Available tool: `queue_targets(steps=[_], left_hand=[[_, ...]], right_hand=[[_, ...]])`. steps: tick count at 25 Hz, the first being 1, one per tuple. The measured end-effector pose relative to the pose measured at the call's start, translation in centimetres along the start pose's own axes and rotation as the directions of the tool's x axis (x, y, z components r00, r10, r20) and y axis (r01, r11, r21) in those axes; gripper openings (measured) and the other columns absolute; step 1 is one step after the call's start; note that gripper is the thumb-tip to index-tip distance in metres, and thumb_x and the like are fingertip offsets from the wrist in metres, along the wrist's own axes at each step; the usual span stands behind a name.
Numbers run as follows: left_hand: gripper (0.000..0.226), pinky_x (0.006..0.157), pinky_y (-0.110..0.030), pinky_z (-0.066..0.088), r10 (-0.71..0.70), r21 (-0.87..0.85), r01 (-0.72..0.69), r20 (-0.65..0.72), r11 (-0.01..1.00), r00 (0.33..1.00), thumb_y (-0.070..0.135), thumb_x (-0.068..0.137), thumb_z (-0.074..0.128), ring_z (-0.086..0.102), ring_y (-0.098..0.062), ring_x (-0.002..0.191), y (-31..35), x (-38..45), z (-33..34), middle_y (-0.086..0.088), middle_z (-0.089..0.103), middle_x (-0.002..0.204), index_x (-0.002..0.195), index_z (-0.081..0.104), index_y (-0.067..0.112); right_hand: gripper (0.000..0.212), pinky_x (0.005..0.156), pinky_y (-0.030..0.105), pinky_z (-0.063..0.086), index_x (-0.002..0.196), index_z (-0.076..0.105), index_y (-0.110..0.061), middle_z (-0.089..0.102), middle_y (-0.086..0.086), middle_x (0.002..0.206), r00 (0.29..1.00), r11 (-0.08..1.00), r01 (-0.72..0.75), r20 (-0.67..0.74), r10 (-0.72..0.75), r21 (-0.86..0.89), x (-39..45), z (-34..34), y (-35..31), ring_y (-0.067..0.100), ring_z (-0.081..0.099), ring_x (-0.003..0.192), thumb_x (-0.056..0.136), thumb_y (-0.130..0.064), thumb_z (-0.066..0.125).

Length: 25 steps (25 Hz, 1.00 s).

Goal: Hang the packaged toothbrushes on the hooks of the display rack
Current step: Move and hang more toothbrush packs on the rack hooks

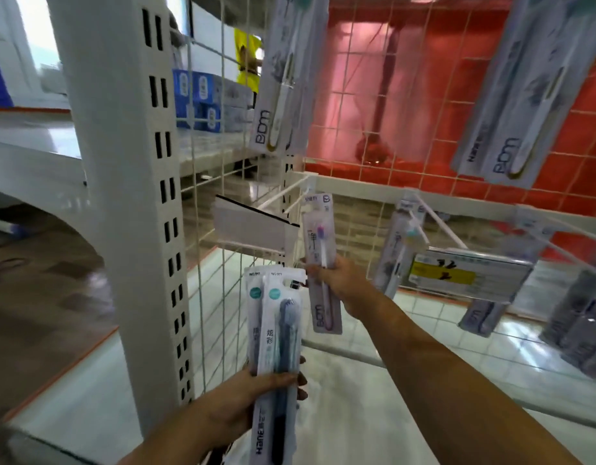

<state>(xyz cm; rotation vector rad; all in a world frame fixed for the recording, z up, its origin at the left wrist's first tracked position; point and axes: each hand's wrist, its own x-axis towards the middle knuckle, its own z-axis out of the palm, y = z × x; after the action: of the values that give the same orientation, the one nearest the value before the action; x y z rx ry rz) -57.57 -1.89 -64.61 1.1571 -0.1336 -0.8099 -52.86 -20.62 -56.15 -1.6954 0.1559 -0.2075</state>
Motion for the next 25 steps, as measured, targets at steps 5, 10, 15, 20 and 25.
queue_targets(steps=[5,10,15,20,25], left_hand=[[0.017,0.057,-0.033,0.059,0.012,-0.064,-0.016,-0.074,0.998,0.997,-0.003,0.06,0.064,0.068,-0.029,0.059,-0.6,1.1,-0.4,-0.019,0.068,0.07,0.069,0.077,0.003],[0.026,0.064,-0.039,0.056,-0.023,-0.024,0.02,-0.106,1.0,0.994,-0.002,0.059,0.077,0.067,-0.032,0.069,-1.1,1.1,-0.6,-0.022,0.068,0.077,0.085,0.072,0.0],[0.057,0.07,-0.04,0.054,-0.06,-0.054,0.053,-0.126,0.997,0.99,0.011,0.028,0.094,0.068,-0.032,0.07,-1.3,1.7,-0.7,-0.022,0.069,0.08,0.082,0.077,0.002],[0.012,0.066,-0.042,0.059,-0.035,-0.121,0.013,-0.184,0.993,0.982,-0.004,0.066,0.07,0.067,-0.033,0.064,-1.1,1.9,-0.3,-0.023,0.067,0.074,0.074,0.077,0.0],[0.016,0.067,-0.04,0.059,-0.022,-0.101,0.007,-0.153,0.995,0.988,-0.005,0.067,0.065,0.066,-0.034,0.064,-1.1,1.0,-0.1,-0.023,0.066,0.074,0.077,0.076,0.0]], right_hand=[[0.028,0.049,0.015,0.05,0.114,0.061,0.004,0.065,0.003,0.081,1.0,0.999,0.002,-0.005,-0.002,0.04,4.0,0.1,1.5,0.004,0.064,0.054,0.087,0.0,0.06],[0.022,0.062,0.022,0.053,0.109,0.063,-0.002,0.066,0.004,0.083,1.0,1.0,0.016,0.004,-0.016,0.025,6.3,-0.1,1.4,0.012,0.061,0.068,0.087,-0.004,0.06],[0.029,0.053,0.019,0.053,0.116,0.057,0.006,0.065,0.022,0.109,0.998,1.0,-0.019,0.068,0.02,-0.016,7.4,0.5,0.8,0.014,0.061,0.065,0.088,0.0,0.058],[0.026,0.059,0.025,0.054,0.115,0.058,0.004,0.065,0.017,0.102,0.994,0.995,-0.083,0.073,0.079,0.053,8.1,1.3,0.8,0.021,0.062,0.072,0.09,-0.002,0.057],[0.009,0.086,0.046,0.053,0.097,0.06,-0.001,0.064,0.019,0.096,0.993,0.993,-0.105,0.064,0.101,0.057,8.8,1.5,0.4,0.032,0.063,0.086,0.089,-0.005,0.058]])
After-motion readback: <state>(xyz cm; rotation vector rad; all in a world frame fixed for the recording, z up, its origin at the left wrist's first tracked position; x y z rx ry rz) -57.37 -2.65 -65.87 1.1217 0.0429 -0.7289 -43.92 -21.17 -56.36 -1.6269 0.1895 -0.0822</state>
